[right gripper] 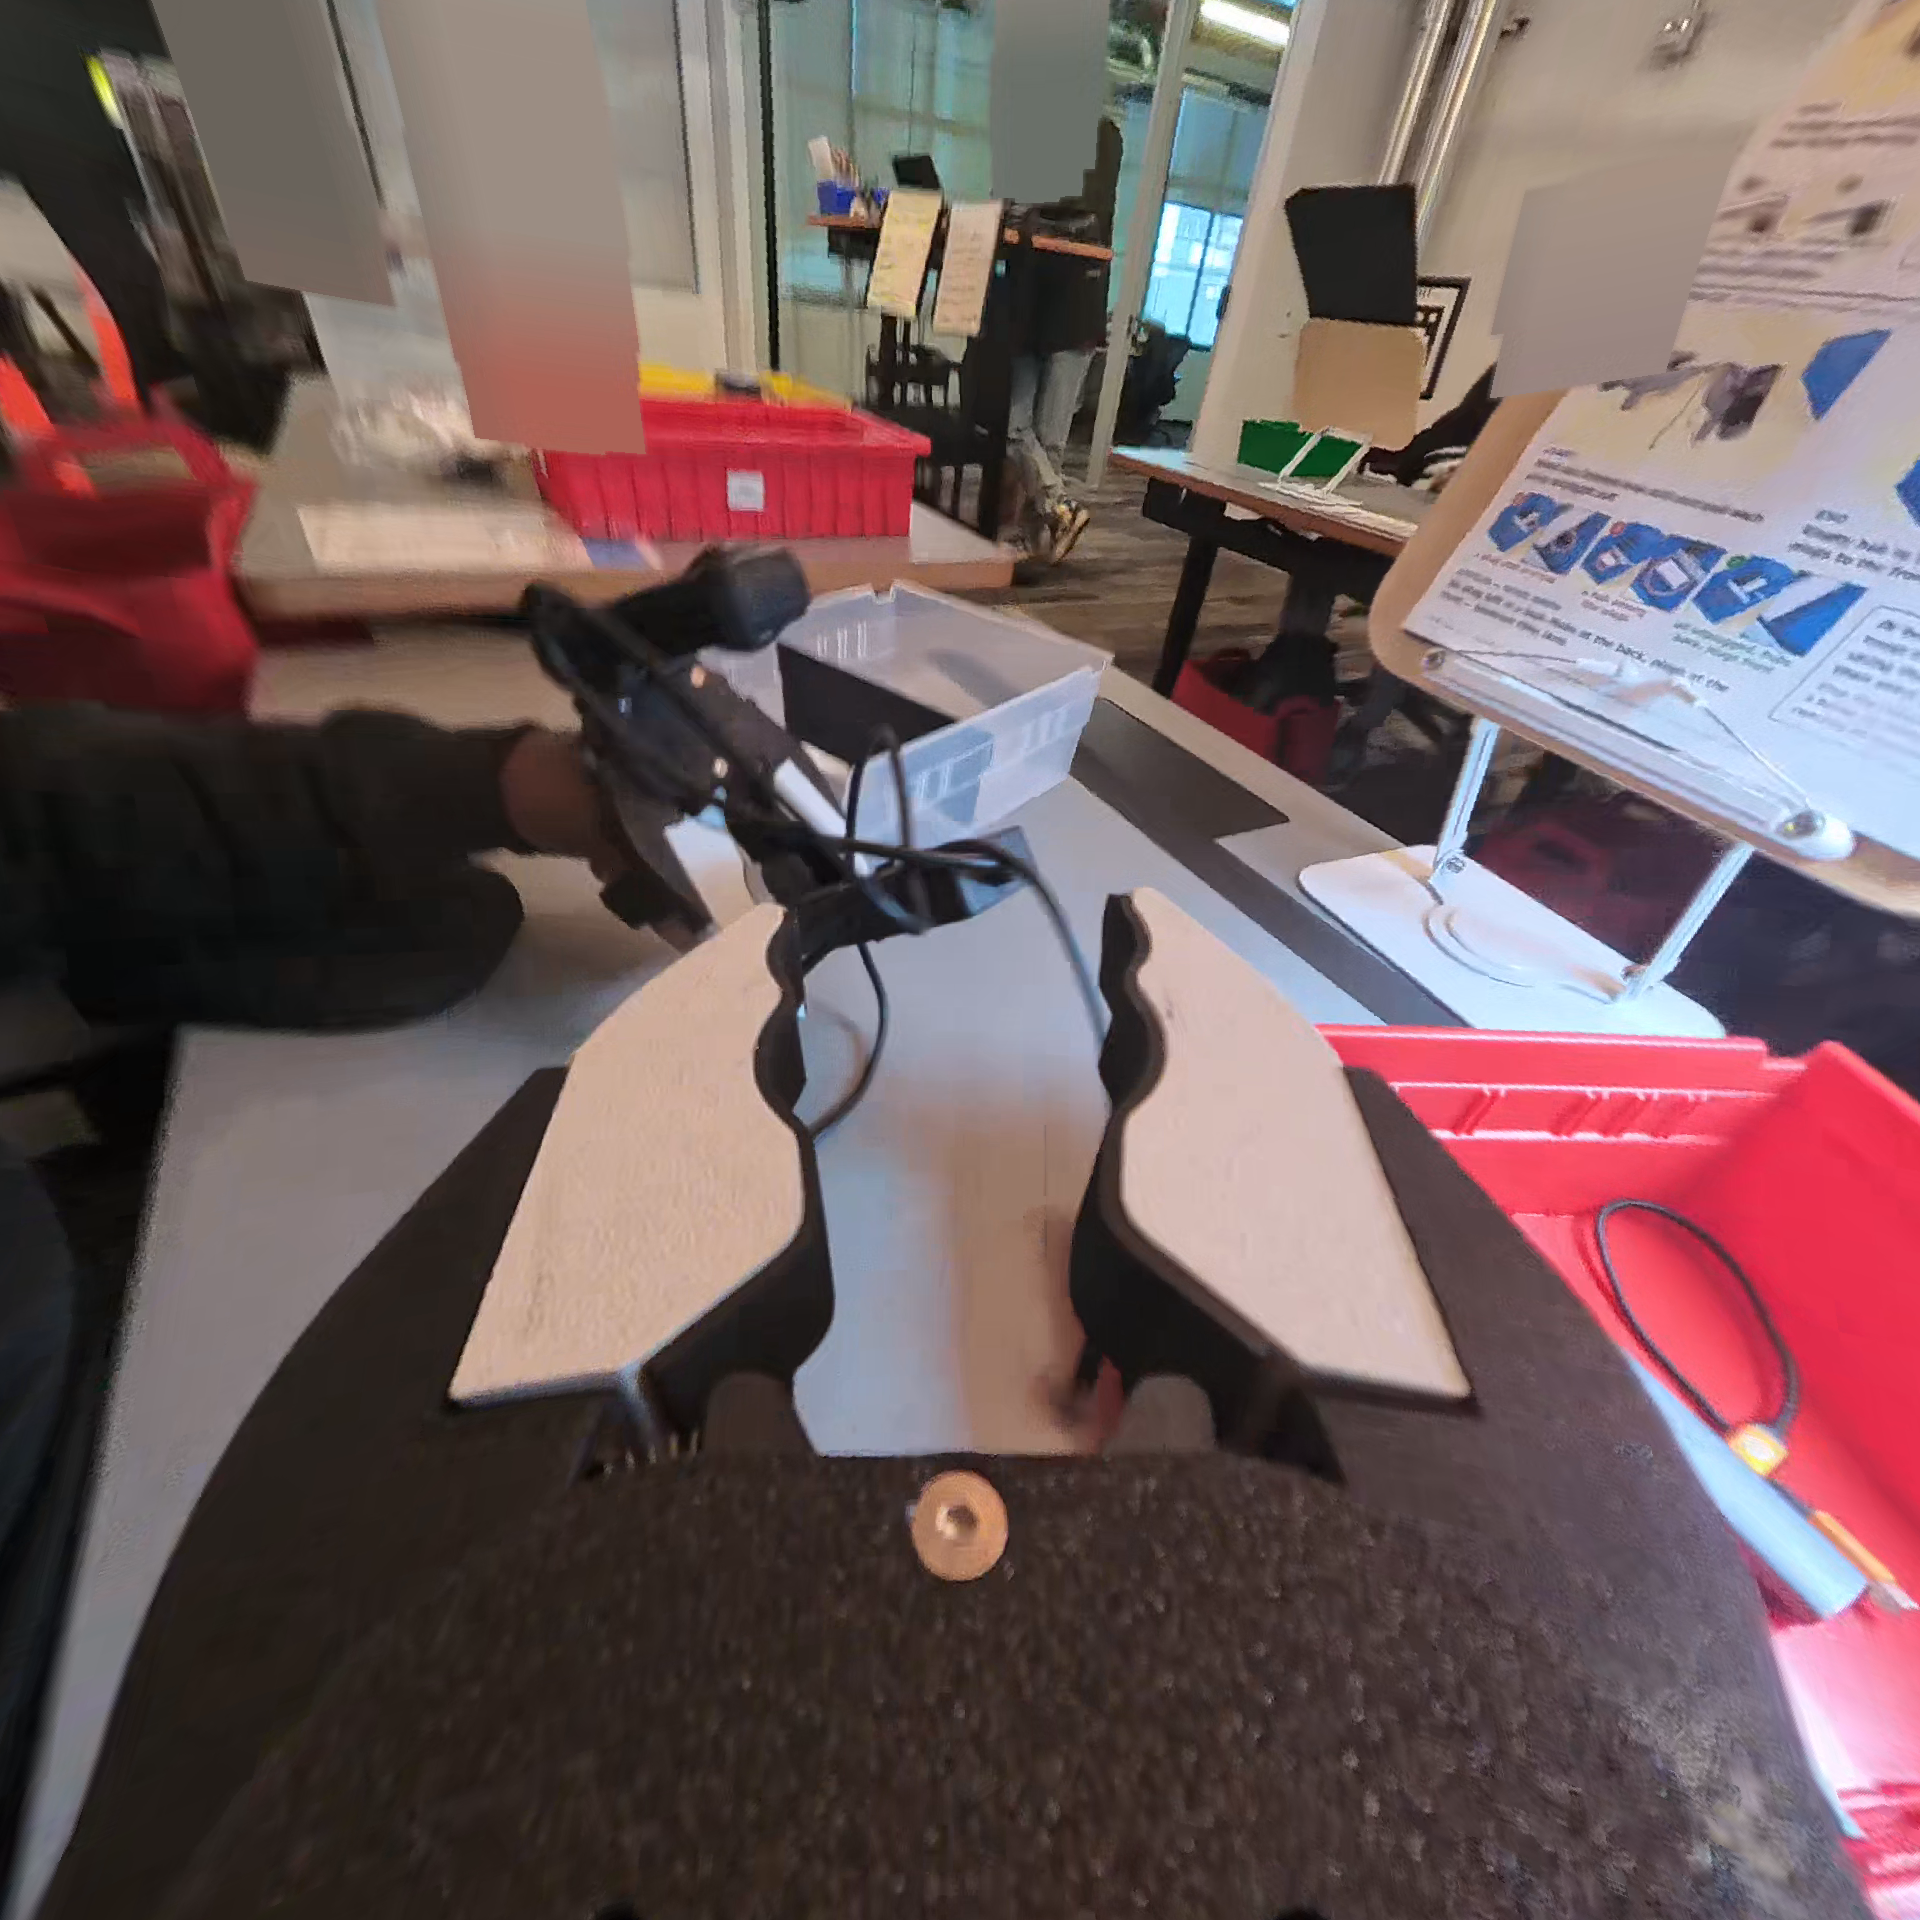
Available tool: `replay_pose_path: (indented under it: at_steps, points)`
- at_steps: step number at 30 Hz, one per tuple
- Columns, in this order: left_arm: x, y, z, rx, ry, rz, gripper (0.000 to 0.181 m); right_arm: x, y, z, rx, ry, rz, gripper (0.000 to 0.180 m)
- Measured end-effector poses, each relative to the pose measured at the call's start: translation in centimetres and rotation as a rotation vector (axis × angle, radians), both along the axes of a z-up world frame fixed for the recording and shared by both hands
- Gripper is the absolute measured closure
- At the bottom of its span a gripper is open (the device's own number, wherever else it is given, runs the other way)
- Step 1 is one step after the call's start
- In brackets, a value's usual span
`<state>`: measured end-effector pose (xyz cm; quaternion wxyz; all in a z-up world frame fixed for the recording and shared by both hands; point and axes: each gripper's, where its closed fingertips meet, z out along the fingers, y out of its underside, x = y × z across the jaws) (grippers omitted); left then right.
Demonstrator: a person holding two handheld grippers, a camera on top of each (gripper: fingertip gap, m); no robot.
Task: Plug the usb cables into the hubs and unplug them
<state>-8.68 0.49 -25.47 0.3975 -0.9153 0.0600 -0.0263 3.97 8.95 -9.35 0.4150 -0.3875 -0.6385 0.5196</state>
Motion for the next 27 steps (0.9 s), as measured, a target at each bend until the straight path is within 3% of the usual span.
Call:
replay_pose_path:
  at_steps: [4, 7, 10, 12, 13, 19, 24, 27]
  points:
    - [1.8, -0.2, -0.9, -0.083, -0.102, -0.015, 0.120, -2.4, -2.8, -4.7, 0.367, -0.052, -0.099, 0.108]
    - [2.3, -0.7, -1.3, -0.121, -0.057, -0.037, 0.120, -4.9, -3.2, -5.6, 0.524, -0.032, -0.152, 0.103]
    - [2.6, -1.2, -1.6, -0.143, -0.026, -0.055, 0.120, -6.7, -4.1, -6.3, 0.575, -0.087, -0.068, 0.124]
    - [2.8, -1.6, -1.6, -0.149, -0.009, -0.079, 0.120, -7.6, -4.2, -6.0, 0.602, -0.099, -0.038, 0.166]
    - [3.0, -1.6, -1.5, -0.140, -0.001, -0.104, 0.120, -8.0, -4.2, -5.4, 0.567, -0.095, -0.021, 0.174]
    - [4.5, -2.3, 2.7, 0.009, -0.134, -0.221, 0.120, -8.8, -0.8, -2.1, -0.039, -0.235, 0.038, 0.172]
    - [4.9, -3.7, 5.9, 0.106, -0.350, -0.291, 0.118, -8.6, -0.2, -6.0, -0.595, -0.416, 0.152, 0.167]
    - [5.1, -4.4, 5.9, 0.102, -0.431, -0.341, 0.119, -8.0, -1.0, -8.3, -0.787, -0.501, 0.185, 0.155]
